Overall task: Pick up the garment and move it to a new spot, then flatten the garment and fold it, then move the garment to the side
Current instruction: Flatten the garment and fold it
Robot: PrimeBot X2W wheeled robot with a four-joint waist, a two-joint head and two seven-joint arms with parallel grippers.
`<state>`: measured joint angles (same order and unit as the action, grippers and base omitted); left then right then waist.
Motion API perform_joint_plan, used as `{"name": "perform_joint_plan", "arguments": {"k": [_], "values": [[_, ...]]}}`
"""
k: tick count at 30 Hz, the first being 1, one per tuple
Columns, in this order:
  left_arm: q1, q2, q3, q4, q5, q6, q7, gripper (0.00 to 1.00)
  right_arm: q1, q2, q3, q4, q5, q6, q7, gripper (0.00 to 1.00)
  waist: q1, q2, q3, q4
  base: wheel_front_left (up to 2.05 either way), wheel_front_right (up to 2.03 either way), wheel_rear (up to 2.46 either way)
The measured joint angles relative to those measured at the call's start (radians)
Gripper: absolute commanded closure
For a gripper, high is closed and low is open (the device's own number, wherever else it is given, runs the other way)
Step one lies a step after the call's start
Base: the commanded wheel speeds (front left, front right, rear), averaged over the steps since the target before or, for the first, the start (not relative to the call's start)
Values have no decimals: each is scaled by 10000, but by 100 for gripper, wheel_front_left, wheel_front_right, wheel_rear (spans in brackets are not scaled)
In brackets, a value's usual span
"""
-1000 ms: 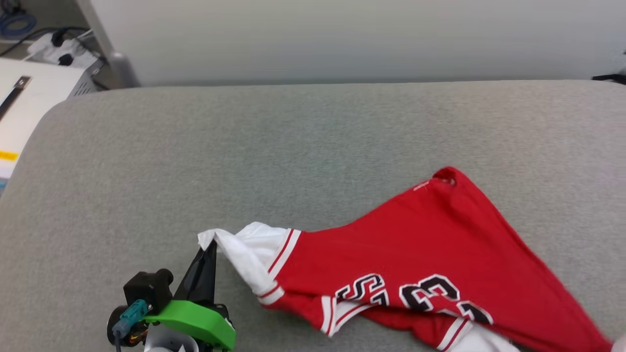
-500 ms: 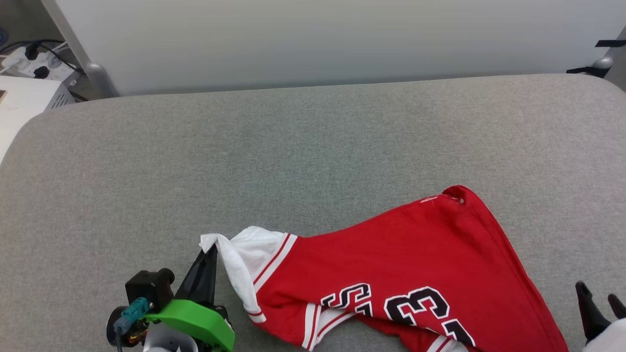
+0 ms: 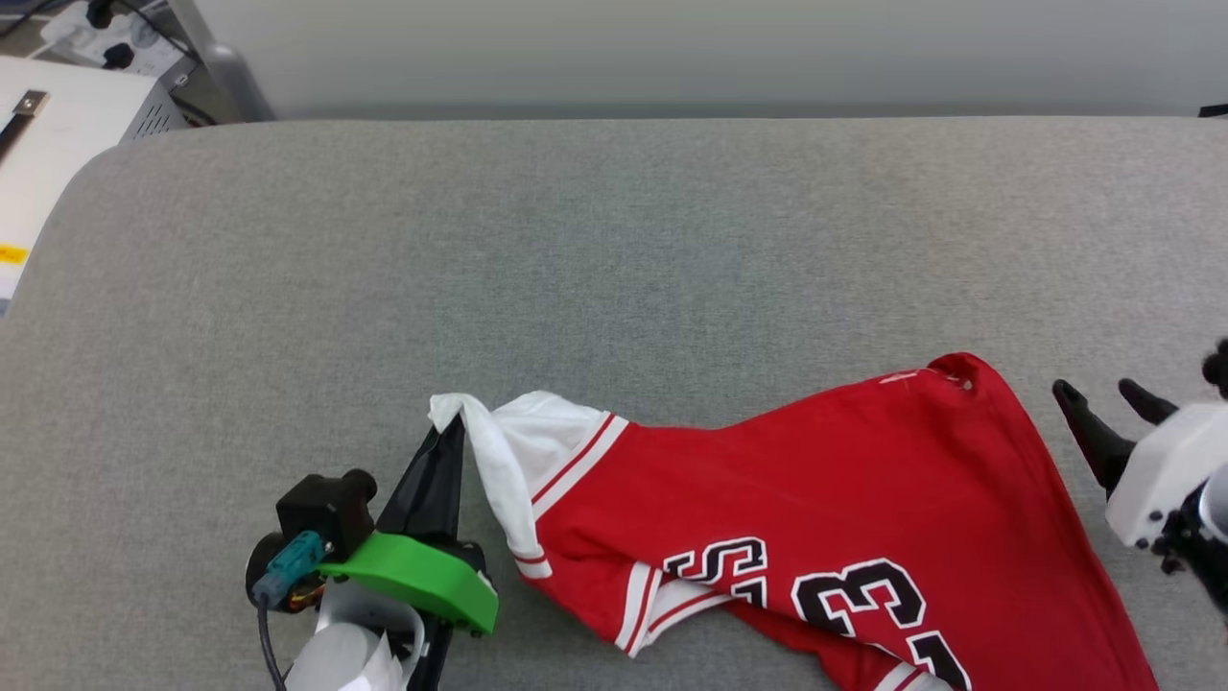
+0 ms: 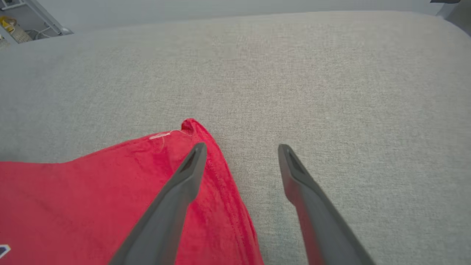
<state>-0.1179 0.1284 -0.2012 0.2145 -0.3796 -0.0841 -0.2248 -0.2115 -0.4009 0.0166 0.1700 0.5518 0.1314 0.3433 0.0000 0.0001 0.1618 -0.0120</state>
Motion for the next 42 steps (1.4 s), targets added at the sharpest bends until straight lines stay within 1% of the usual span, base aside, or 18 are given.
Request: {"name": "perform_joint_plan", "arguments": {"k": [3, 5, 9, 12, 14, 17, 20, 21, 22, 23, 27, 30, 34, 37, 42], "values": [[-224, -69, -207, 27, 25, -13, -52, 100, -791, -890, 888, 75, 527, 0, 1469, 0, 0, 0, 203, 211, 0, 0, 0], [-336, -119, -278, 36, 29, -73, -127, 100, -1179, -1306, 1381, 81, 731, 0, 2161, 0, 0, 0, 317, 363, 0, 0, 0], [-559, -245, -414, 42, 104, -88, -184, 100, -2012, -1812, 2397, 205, 961, 0, 3060, 0, 0, 0, 630, 618, 0, 0, 0], [-742, -332, -537, 48, 134, -98, -224, 100, -2554, -2079, 3139, 610, 1035, 0, 3438, 0, 1, 0, 868, 793, 0, 0, 0], [-839, -380, -627, 82, 140, -121, -226, 100, -2753, -2247, 3603, 913, 1064, 0, 3505, 0, 1, 0, 988, 936, 0, 0, 0], [-916, -424, -713, 113, 169, -173, -293, 100, -2901, -2297, 4207, 1430, 1300, 0, 3595, 0, 1, 0, 1179, 1128, 0, 0, 0], [-943, -468, -719, 180, 173, -173, -299, 100, -3042, -2359, 4575, 1971, 1703, -2, 3636, 0, 0, 0, 1361, 1261, 0, 0, 0], [-947, -493, -715, 198, 173, -173, -299, 100, -3080, -2380, 4644, 2155, 1894, -6, 3739, 41, 0, 0, 1412, 1305, 0, 0, 0], [-947, -512, -704, 217, 173, -173, -299, 100, -3156, -2420, 4769, 2251, 2052, -12, 3802, 68, 0, 0, 1455, 1340, 0, 0, 0], [-948, -531, -690, 240, 173, -173, -299, 100, -3232, -2452, 4893, 2336, 2211, -10, 3956, 100, 1, -1, 1488, 1366, 0, 0, 0], [-947, -570, -600, 284, 173, -174, -301, 100, -3500, -2508, 5195, 2510, 2738, -12, 4115, 100, 0, 0, 1493, 1365, 0, 0, 0], [-941, -587, -516, 303, 173, -174, -301, 100, -3661, -2485, 5459, 2648, 2940, -12, 3902, 100, 1, 0, 1377, 1306, 0, 0, 0], [-909, -583, -372, 357, 167, -184, -301, 100, -3871, -2336, 5570, 2794, 3187, -12, 3333, 100, 1, 0, 1094, 1212, 0, 0, 0], [-906, -543, -201, 370, 86, -188, -303, 100, -4082, -2201, 5457, 2817, 3243, -10, 2763, 100, 1, 0, 825, 1103, 0, 0, 0], [-1271, -151, -98, 479, -6, -268, -280, 100, -4546, -2128, 5014, 2821, 3193, -4, 1977, 100, 1, 0, 253, 881, 0, 0, 0]]}}
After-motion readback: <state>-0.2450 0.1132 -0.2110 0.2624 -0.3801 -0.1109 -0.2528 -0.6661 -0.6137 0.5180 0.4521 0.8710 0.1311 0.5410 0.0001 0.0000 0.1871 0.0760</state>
